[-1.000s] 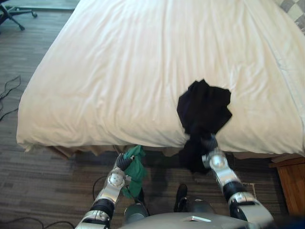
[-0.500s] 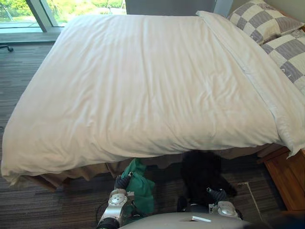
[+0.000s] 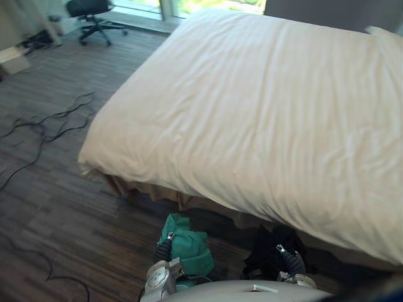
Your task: Tidy the bed and pick cloth on bed and put in laundry
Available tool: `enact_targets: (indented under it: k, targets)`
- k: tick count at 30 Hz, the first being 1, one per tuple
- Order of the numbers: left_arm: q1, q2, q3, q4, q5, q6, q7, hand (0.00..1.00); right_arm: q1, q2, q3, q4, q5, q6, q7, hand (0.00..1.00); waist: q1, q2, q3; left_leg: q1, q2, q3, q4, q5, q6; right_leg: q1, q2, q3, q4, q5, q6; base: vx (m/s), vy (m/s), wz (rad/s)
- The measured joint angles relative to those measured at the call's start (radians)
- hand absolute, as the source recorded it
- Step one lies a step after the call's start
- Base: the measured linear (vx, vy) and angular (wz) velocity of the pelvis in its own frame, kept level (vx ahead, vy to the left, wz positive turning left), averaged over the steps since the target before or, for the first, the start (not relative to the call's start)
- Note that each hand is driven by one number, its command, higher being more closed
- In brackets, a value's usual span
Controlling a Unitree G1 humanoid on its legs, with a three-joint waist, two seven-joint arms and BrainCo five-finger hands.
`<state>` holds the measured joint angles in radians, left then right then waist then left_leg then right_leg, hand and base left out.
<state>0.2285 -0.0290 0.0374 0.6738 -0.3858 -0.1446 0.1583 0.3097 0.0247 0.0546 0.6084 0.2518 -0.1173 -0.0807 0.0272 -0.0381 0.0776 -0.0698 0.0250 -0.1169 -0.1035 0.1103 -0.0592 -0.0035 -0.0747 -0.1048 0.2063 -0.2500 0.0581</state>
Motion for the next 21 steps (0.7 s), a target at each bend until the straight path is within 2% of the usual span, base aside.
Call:
enact_targets:
  k: [2,3,4,5,6,7,8,9,11,14,16,18,20,21]
  targets:
    - [0.006,0.001,-0.015,-0.041,-0.038,-0.008,0.0,1.0,-0.001,0.003,0.034,-0.044,0.0,-0.013,0.01,1.0,0.002,0.002,0.004,-0.049,-0.019,-0.032,0.002,0.049,0.006,-0.001,-0.011,-0.064,0.0,-0.005,-0.009,0.01,-0.029,1.34]
    - [0.006,0.004,-0.029,-0.06,-0.051,-0.014,0.0,1.0,-0.003,0.004,0.039,-0.06,0.001,-0.021,0.014,1.0,0.002,0.004,0.008,-0.075,-0.03,-0.017,0.002,0.077,0.021,-0.002,-0.025,-0.108,0.0,-0.008,-0.013,-0.01,0.008,1.67]
    - [0.008,0.001,-0.033,-0.078,-0.066,-0.019,0.001,1.0,-0.003,0.007,0.038,-0.079,0.003,-0.024,0.014,1.0,0.004,0.01,0.014,-0.1,-0.036,0.05,0.0,0.066,0.058,-0.001,-0.029,-0.154,-0.001,-0.009,-0.015,-0.03,0.027,1.41]
    - [0.013,-0.005,-0.033,-0.093,-0.076,-0.02,0.001,1.0,-0.009,0.007,0.035,-0.085,0.009,-0.03,0.011,1.0,0.016,0.017,0.022,-0.113,-0.022,0.177,0.004,0.018,0.141,0.005,-0.028,-0.203,-0.002,-0.017,-0.029,-0.02,0.007,1.58]
    - [0.015,-0.007,-0.023,-0.094,-0.077,-0.019,0.003,1.0,-0.02,0.006,0.035,-0.082,0.012,-0.029,0.002,1.0,0.016,0.014,0.028,-0.116,-0.003,0.346,0.008,-0.038,0.15,0.03,-0.032,-0.258,-0.016,-0.012,-0.035,0.03,0.02,2.04]
    - [0.017,-0.005,-0.027,-0.094,-0.08,-0.02,0.002,1.0,-0.028,0.004,0.031,-0.082,0.012,-0.029,-0.008,1.0,-0.012,-0.007,0.043,-0.115,0.015,0.497,0.035,-0.06,0.166,0.061,-0.053,-0.314,-0.027,-0.005,-0.047,0.07,0.042,2.16]
    - [0.018,0.003,-0.03,-0.094,-0.085,-0.02,0.002,1.0,-0.031,0.002,0.031,-0.081,0.011,-0.029,-0.015,1.0,-0.011,0.003,0.042,-0.114,0.036,0.579,0.06,-0.057,0.169,0.077,-0.058,-0.353,-0.018,-0.009,-0.052,0.08,0.067,1.77]
    - [0.021,0.007,-0.035,-0.094,-0.085,-0.02,0.001,1.0,-0.031,0.001,0.031,-0.081,0.01,-0.029,-0.018,1.0,-0.011,0.004,0.044,-0.113,0.046,0.609,0.079,-0.05,0.161,0.091,-0.06,-0.373,-0.008,-0.014,-0.06,0.12,0.054,1.43]
    - [0.032,0.023,-0.038,-0.096,-0.083,-0.02,0.001,1.0,-0.029,0.004,0.031,-0.08,0.005,-0.028,-0.021,1.0,-0.01,-0.006,0.043,-0.102,0.029,0.562,0.092,-0.005,0.138,0.133,-0.071,-0.421,0.032,-0.022,-0.065,0.15,0.041,1.36]
    - [0.03,0.05,-0.058,-0.096,-0.074,-0.019,0.0,1.0,-0.042,0.015,0.025,-0.081,-0.001,-0.029,-0.021,1.0,-0.007,-0.022,0.037,-0.084,-0.031,0.462,0.043,0.005,0.146,0.15,-0.106,-0.46,0.106,-0.017,-0.058,0.16,0.094,1.12]
    - [0.023,0.071,-0.075,-0.095,-0.072,-0.018,-0.003,1.0,-0.037,0.025,0.009,-0.079,-0.002,-0.029,-0.024,1.0,-0.018,-0.005,0.042,-0.069,-0.051,0.37,0.005,0.034,0.151,0.152,-0.102,-0.47,0.104,-0.043,-0.035,0.18,0.106,1.3]
    - [0.013,0.082,-0.072,-0.095,-0.064,-0.017,-0.006,1.0,-0.038,0.032,0.008,-0.08,-0.003,-0.027,-0.028,1.0,-0.012,-0.004,0.041,-0.069,-0.063,0.295,0.005,0.035,0.15,0.154,-0.098,-0.509,0.029,-0.048,-0.028,0.14,0.063,1.07]
    - [0.006,0.093,-0.072,-0.095,-0.052,-0.014,-0.007,1.0,-0.04,0.033,0.005,-0.08,-0.004,-0.027,-0.035,1.0,-0.014,-0.003,0.042,-0.06,-0.078,0.235,0.004,0.04,0.151,0.151,-0.105,-0.547,-0.037,-0.033,-0.017,0.09,0.036,1.22]
    - [0.003,0.105,-0.072,-0.096,-0.042,-0.013,-0.006,1.0,-0.038,0.038,0.004,-0.081,-0.024,-0.026,-0.042,1.0,-0.013,-0.013,0.043,-0.04,-0.104,0.201,-0.001,0.026,0.147,0.155,-0.129,-0.57,-0.052,0.042,0.009,0.07,0.015,1.22]
